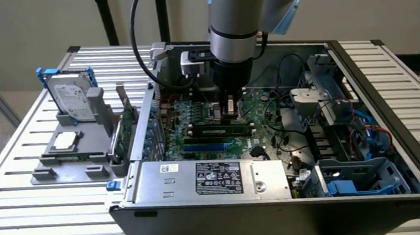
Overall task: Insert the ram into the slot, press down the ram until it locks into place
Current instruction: 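Insert the ram into the slot, then press down the ram until it locks into place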
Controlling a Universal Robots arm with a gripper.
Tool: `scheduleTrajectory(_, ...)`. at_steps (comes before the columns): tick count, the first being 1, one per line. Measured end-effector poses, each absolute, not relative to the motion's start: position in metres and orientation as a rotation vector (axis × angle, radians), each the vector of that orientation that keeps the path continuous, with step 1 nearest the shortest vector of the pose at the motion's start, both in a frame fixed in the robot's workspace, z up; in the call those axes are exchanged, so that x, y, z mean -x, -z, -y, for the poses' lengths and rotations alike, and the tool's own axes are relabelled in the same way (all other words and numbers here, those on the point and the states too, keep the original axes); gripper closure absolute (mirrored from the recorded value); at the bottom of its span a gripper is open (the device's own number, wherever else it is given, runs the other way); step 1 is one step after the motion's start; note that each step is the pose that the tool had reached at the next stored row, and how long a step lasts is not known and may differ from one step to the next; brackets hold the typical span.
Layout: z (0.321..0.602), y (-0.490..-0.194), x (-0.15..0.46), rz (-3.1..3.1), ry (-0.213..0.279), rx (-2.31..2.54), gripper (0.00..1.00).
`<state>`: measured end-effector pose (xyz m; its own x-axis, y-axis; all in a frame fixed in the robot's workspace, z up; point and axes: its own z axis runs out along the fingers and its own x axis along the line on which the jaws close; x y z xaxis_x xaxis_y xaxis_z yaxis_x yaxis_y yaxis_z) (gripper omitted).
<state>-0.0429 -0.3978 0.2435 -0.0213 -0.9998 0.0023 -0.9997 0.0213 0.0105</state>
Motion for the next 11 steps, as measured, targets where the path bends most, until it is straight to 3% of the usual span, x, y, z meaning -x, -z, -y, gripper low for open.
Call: scheduleTrajectory(11,0.3978,-0.2435,0.0429,2.239,0.009,-2.191,0.89)
